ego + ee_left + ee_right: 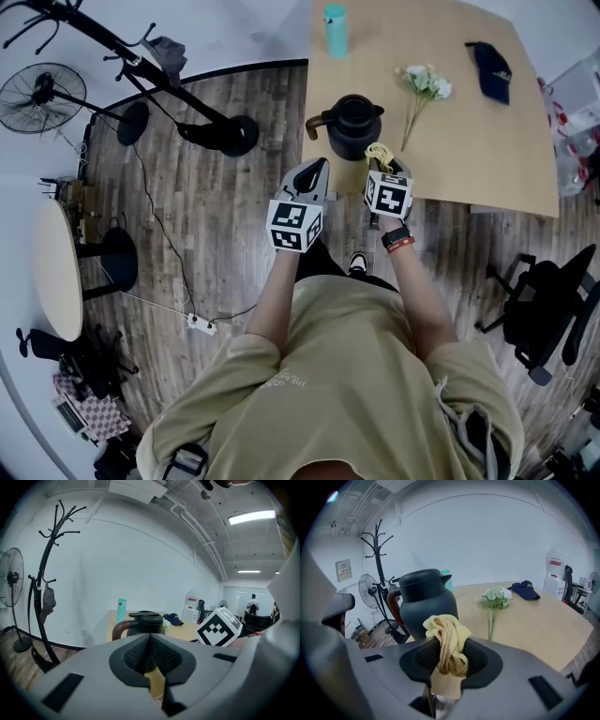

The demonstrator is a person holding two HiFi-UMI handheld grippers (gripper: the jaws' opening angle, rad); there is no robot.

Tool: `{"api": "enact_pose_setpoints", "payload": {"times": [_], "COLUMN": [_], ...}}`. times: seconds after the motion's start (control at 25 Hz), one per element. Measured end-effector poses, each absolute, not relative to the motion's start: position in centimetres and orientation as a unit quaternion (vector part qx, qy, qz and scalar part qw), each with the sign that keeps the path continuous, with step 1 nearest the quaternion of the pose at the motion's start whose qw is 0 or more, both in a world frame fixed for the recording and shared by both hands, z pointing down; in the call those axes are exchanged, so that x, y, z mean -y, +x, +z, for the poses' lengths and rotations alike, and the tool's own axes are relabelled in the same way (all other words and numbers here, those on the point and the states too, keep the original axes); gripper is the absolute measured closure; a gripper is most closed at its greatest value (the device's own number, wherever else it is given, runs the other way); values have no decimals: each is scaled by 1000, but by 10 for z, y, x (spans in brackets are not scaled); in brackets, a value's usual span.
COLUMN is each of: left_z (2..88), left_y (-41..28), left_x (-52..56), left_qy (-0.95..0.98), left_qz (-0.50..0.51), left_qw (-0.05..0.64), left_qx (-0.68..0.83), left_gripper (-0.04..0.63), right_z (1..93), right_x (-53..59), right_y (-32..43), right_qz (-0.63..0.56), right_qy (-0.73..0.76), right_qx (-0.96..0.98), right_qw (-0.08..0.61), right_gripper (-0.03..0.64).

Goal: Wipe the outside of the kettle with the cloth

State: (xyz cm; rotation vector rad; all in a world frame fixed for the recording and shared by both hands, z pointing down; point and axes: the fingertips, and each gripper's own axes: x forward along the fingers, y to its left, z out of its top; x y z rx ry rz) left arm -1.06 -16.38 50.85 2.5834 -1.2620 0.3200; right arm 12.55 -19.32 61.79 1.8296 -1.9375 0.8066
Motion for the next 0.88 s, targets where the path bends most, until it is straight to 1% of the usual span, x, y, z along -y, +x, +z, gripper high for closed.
{"api": "enact_pose_setpoints", "payload": {"times": [0.56, 0.88], "left_z": [511, 508], "left_y": [-21, -33], "left_x": [173, 172], "left_qy": [883, 881], "left_qz": [117, 116], "left_qw": [125, 124], "left_qx": [438, 441], "left_gripper": [574, 574], "right_z": [624, 621], "right_x": [251, 263], "right_y": [166, 170], "right_qz": [228, 212], "right_qy": [651, 639], "right_qx": [687, 703], "right_qw": [227, 230], "right_gripper": [479, 479]}}
